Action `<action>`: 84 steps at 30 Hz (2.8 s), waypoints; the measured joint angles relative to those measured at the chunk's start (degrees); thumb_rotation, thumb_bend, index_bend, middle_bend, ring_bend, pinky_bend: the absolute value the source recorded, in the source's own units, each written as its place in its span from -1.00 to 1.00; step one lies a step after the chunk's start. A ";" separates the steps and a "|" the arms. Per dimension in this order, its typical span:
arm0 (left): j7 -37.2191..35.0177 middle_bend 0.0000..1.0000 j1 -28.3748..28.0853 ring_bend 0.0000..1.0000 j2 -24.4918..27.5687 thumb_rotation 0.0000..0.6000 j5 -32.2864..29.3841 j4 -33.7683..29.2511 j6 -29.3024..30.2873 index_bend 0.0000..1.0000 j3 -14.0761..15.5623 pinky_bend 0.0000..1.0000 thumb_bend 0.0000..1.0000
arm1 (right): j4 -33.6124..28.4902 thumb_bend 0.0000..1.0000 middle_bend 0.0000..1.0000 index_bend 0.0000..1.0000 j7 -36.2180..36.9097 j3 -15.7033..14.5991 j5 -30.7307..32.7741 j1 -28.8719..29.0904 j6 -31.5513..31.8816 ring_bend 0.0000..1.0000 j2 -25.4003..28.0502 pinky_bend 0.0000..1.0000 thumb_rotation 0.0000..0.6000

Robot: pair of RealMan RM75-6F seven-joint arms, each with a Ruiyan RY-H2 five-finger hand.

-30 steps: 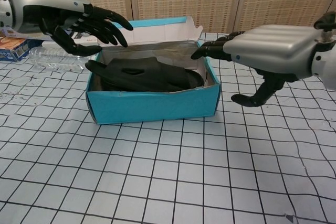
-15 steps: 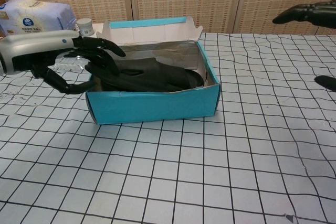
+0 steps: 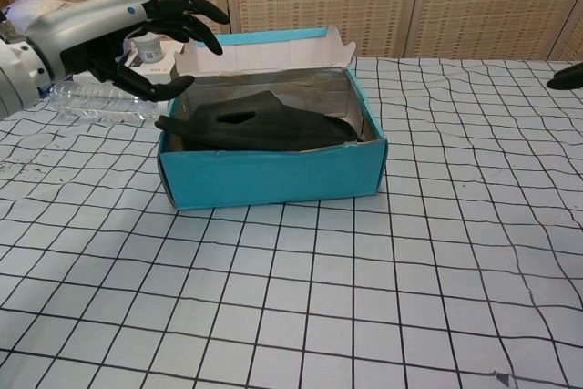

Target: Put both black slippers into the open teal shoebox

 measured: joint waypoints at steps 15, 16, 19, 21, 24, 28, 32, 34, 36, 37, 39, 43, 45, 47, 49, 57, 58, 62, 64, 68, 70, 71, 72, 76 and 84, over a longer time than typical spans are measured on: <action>2.69 -0.73 -1.94 -0.90 -2.10 1.00 -3.23 3.12 -4.46 -0.90 1.71 -0.76 -0.16 | -2.53 -0.27 -1.00 -1.00 -1.05 3.57 -2.75 -2.26 -0.52 -1.00 1.76 -1.00 0.98; 2.91 -0.73 -2.22 -0.91 -2.50 1.00 -3.57 3.56 -4.81 -0.91 1.72 -0.76 -0.16 | -2.60 -0.27 -1.00 -1.00 -1.05 3.70 -2.76 -2.40 -0.64 -1.00 1.85 -1.00 0.98; 2.90 -0.73 -2.72 -0.91 -2.84 1.00 -4.51 3.97 -5.72 -0.91 1.73 -0.76 -0.16 | -2.62 -0.27 -1.00 -1.00 -0.94 4.14 -2.75 -2.84 -1.09 -1.00 2.09 -1.00 0.98; 2.99 -0.73 -2.94 -0.91 -2.87 1.00 -5.12 4.13 -6.30 -0.91 1.75 -0.76 -0.16 | -2.55 -0.27 -1.00 -1.00 -0.70 4.48 -2.67 -3.00 -1.46 -1.00 2.14 -1.00 0.99; 3.12 -0.73 -3.36 -0.91 -3.09 1.00 -6.21 4.64 -7.22 -0.91 1.62 -0.76 -0.16 | -2.39 -0.27 -1.00 -1.00 -0.42 4.84 -2.64 -3.13 -2.17 -1.00 2.05 -1.00 0.98; 3.60 -0.73 -4.07 -0.91 -3.10 1.00 -7.73 5.32 -9.11 -0.91 1.49 -0.76 -0.16 | -2.15 -0.27 -1.00 -1.00 0.00 5.37 -2.97 -3.44 -2.77 -1.00 1.97 -1.00 0.98; 4.01 -0.73 -4.78 -0.91 -3.22 1.00 -9.85 6.45 -11.23 -0.91 1.37 -0.76 -0.16 | -1.94 -0.27 -1.00 -1.00 0.20 5.75 -3.18 -3.65 -3.31 -1.00 1.94 -1.00 0.98; 4.27 -0.73 -5.19 -0.91 -3.66 1.00 -10.81 7.87 -12.23 -0.91 1.30 -0.76 -0.16 | -1.80 -0.27 -1.00 -1.00 0.29 5.83 -3.40 -3.72 -3.78 -1.00 1.88 -1.00 0.98; 4.26 -0.73 -5.66 -0.91 -4.13 1.00 -12.32 9.48 -13.81 -0.91 1.19 -0.76 -0.16 | -1.66 -0.27 -1.00 -1.00 0.36 6.01 -3.55 -3.86 -4.08 -1.00 1.89 -1.00 0.99; 4.20 -0.74 -5.88 -0.92 -4.30 1.00 -12.94 10.20 -14.60 -0.91 1.15 -0.76 -0.16 | -1.61 -0.27 -1.00 -1.00 0.40 6.12 -3.58 -3.95 -4.10 -1.00 1.92 -1.00 0.99; 4.05 -0.76 -6.40 -0.95 -4.48 1.00 -14.03 11.74 -16.58 -0.91 1.18 -0.76 -0.16 | -1.50 -0.27 -1.00 -1.00 0.50 6.36 -3.70 -4.18 -4.07 -1.00 2.01 -1.00 0.98; 3.28 -0.78 -7.50 -0.98 -4.23 1.00 -16.21 13.06 -21.40 -0.91 1.35 -0.77 -0.16 | -1.29 -0.27 -1.00 -1.00 0.57 6.65 -3.89 -4.36 -4.41 -1.00 2.00 -1.00 0.99; 2.59 -0.76 -8.23 -0.98 -4.04 1.00 -17.63 13.92 -24.38 -0.89 1.40 -0.78 -0.16 | -1.18 -0.27 -1.00 -1.00 0.60 6.82 -3.91 -4.40 -4.75 -1.00 1.92 -1.00 0.99; 1.98 -0.75 -8.84 -0.98 -3.97 1.00 -18.68 15.03 -26.21 -0.88 1.40 -0.79 -0.16 | -1.07 -0.27 -1.00 -1.00 0.60 6.97 -3.86 -4.50 -4.99 -1.00 1.85 -1.00 0.99; 1.71 -0.75 -9.24 -0.98 -3.95 1.00 -18.90 15.92 -26.57 -0.88 1.40 -0.79 -0.16 | -1.04 -0.27 -1.00 -1.00 0.55 7.15 -3.85 -4.62 -5.12 -1.00 1.84 -1.00 0.99; 4.38 -0.75 -10.07 -0.99 -3.08 1.00 -20.81 16.33 -27.43 -0.81 2.21 -0.80 -0.16 | -0.88 -0.27 -1.00 -1.00 0.36 7.68 -3.95 -4.90 -5.84 -1.00 1.47 -1.00 0.99; 4.42 -0.75 -9.99 -0.99 -2.91 1.00 -20.76 15.97 -27.16 -0.81 2.23 -0.80 -0.16 | -0.83 -0.27 -1.00 -1.00 0.37 7.73 -3.92 -4.93 -5.92 -1.00 1.43 -1.00 0.98; 3.99 -0.75 -9.26 -0.98 -2.22 1.00 -19.06 13.99 -24.26 -0.81 2.09 -0.80 -0.15 | -0.73 -0.27 -1.00 -1.00 0.37 7.86 -4.08 -5.11 -6.09 -1.00 1.34 -1.00 0.99; 3.13 -0.75 -8.75 -0.98 -1.69 1.00 -17.33 12.18 -22.24 -0.81 1.96 -0.80 -0.15 | -0.77 -0.27 -1.00 -1.00 0.41 7.89 -4.27 -5.22 -6.09 -1.00 1.32 -1.00 0.99; 1.49 -0.75 -7.93 -0.98 -0.56 1.00 -13.46 9.05 -19.06 -0.81 1.85 -0.80 -0.15 | -1.03 -0.27 -1.00 -1.00 0.33 7.99 -4.70 -5.37 -6.11 -1.00 1.29 -1.00 0.99; 1.19 -0.75 -7.59 -0.98 -0.36 1.00 -11.76 8.33 -17.25 -0.82 1.84 -0.80 -0.14 | -1.31 -0.27 -1.00 -1.00 0.11 8.11 -4.80 -5.35 -6.31 -1.00 1.36 -1.00 0.99; 1.12 -0.75 -7.45 -0.98 -0.37 1.00 -11.28 8.22 -16.47 -0.82 1.81 -0.80 -0.14 | -1.46 -0.27 -1.00 -1.00 0.02 8.14 -4.84 -5.33 -6.42 -1.00 1.42 -1.00 0.99; 0.95 -0.75 -7.25 -0.98 -0.44 1.00 -10.82 8.15 -15.38 -0.83 1.73 -0.80 -0.14 | -1.64 -0.27 -1.00 -1.00 -0.09 8.18 -4.88 -5.32 -6.53 -1.00 1.52 -1.00 0.98; -1.13 -0.68 -6.39 -0.88 -0.78 1.00 -8.47 7.83 -10.91 -0.82 1.25 -0.79 -0.14 | -1.90 -0.27 -1.00 -1.00 -0.20 8.25 -4.96 -5.62 -6.45 -1.00 1.76 -1.00 0.98; -12.12 -0.63 -4.72 -0.70 0.78 1.00 1.95 4.89 -5.82 -0.78 4.43 -0.76 -0.12 | -1.35 -0.27 -1.00 -1.00 0.74 8.23 -5.09 -5.78 -6.99 -1.00 1.51 -1.00 0.98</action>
